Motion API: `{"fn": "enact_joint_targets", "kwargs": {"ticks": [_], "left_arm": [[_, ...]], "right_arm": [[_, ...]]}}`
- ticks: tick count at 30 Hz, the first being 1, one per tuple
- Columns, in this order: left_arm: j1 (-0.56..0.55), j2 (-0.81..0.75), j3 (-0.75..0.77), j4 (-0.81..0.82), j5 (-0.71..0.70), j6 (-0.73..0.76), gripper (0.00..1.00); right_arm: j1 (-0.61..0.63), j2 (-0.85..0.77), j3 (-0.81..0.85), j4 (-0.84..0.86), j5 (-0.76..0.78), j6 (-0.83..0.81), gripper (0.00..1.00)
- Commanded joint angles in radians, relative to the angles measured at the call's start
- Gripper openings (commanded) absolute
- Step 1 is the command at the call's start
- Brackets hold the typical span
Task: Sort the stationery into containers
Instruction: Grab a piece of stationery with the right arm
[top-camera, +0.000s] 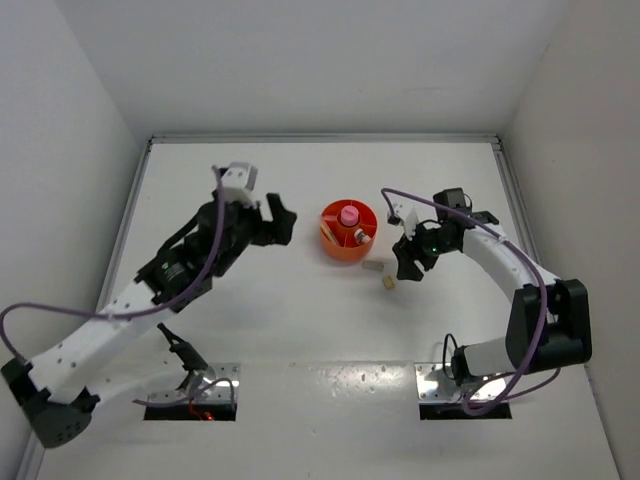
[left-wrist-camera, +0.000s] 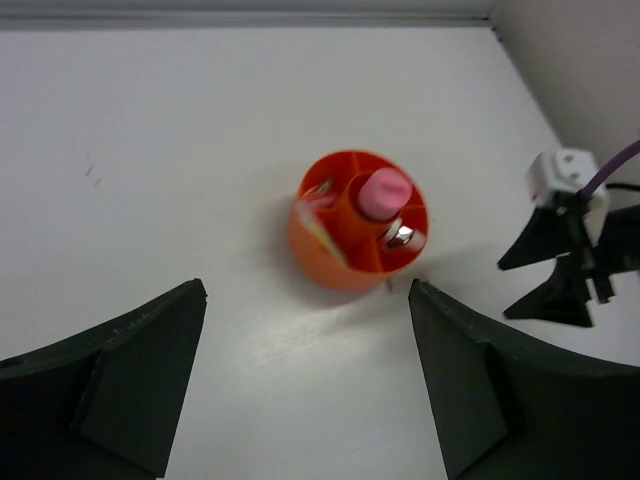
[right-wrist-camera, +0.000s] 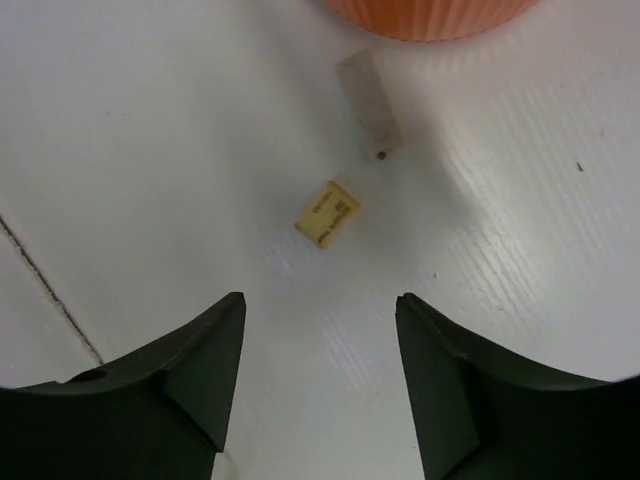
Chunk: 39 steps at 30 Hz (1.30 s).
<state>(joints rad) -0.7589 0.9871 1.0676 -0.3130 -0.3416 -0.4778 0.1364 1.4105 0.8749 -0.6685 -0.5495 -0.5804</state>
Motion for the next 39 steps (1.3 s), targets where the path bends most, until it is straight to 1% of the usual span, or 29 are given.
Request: {"fn": "enact_joint_targets", "kwargs": {"ticks": [1,2,3,5,9,10,12,13,16,17,19,22,24,26,29,31,32,34,36,39], "left_arm": [[0.035,-0.205,-0.141,-0.070,-0.065,-0.042,0.89],[0.044,-0.238,-0.194,-0.070,-0.065,-0.042,0.90],[0.044,-0.264,-0.213,-0.070,-0.080,-0.042,0.90],[0.053,-0.313,-0.241,-0.081,-0.080,-0.042,0.90],[0.053,-0.337,-0.280,-0.101,-0.089,-0.033,0.90],[0.053,-0.346,-0.296,-0.101,-0.089,-0.033,0.90],[0.053,-0.356,-0.308,-0.101,-0.089,-0.033,0.90],[0.053,-0.367,-0.317,-0.101,-0.089,-0.033,0.90],[0.053,-0.377,-0.328,-0.101,-0.089,-0.033,0.90],[0.053,-0.387,-0.328,-0.101,-0.089,-0.033,0.90],[0.053,-0.387,-0.337,-0.110,-0.089,-0.033,0.90],[0.053,-0.407,-0.348,-0.121,-0.089,-0.033,0.90],[0.053,-0.407,-0.359,-0.121,-0.089,-0.033,0.90],[0.053,-0.418,-0.359,-0.121,-0.089,-0.033,0.90],[0.053,-0.429,-0.359,-0.130,-0.089,-0.033,0.90],[0.053,-0.429,-0.359,-0.130,-0.089,-0.033,0.90],[0.053,-0.429,-0.359,-0.130,-0.089,-0.033,0.90],[0.053,-0.429,-0.359,-0.130,-0.089,-0.033,0.90],[0.053,-0.429,-0.368,-0.130,-0.089,-0.033,0.90],[0.053,-0.438,-0.368,-0.130,-0.089,-0.033,0.90]], "right_arm": [[0.043,-0.022,0.007,-0.007,0.032,0.082,0.59],[0.061,-0.007,-0.002,-0.006,0.045,0.124,0.52],[0.072,0.008,-0.002,0.013,0.065,0.146,0.44],[0.100,0.030,-0.055,0.076,0.123,0.191,0.40],[0.187,0.068,-0.105,0.177,0.258,0.290,0.40],[0.187,0.079,-0.105,0.190,0.308,0.306,0.43],[0.204,0.100,-0.096,0.208,0.353,0.336,0.45],[0.228,0.116,-0.096,0.227,0.380,0.358,0.50],[0.253,0.137,-0.087,0.247,0.420,0.385,0.55],[0.264,0.137,-0.086,0.257,0.430,0.386,0.60],[0.273,0.150,-0.086,0.268,0.445,0.396,0.64],[0.282,0.162,-0.086,0.293,0.454,0.416,0.64],[0.282,0.162,-0.086,0.317,0.445,0.442,0.62],[0.282,0.162,-0.086,0.330,0.445,0.456,0.58],[0.282,0.153,-0.105,0.362,0.445,0.481,0.58],[0.272,0.153,-0.105,0.362,0.430,0.491,0.57],[0.263,0.181,-0.105,0.362,0.404,0.501,0.57],[0.262,0.203,-0.096,0.351,0.404,0.501,0.56],[0.262,0.212,-0.096,0.351,0.413,0.501,0.52],[0.262,0.212,-0.096,0.360,0.413,0.501,0.52]]}}
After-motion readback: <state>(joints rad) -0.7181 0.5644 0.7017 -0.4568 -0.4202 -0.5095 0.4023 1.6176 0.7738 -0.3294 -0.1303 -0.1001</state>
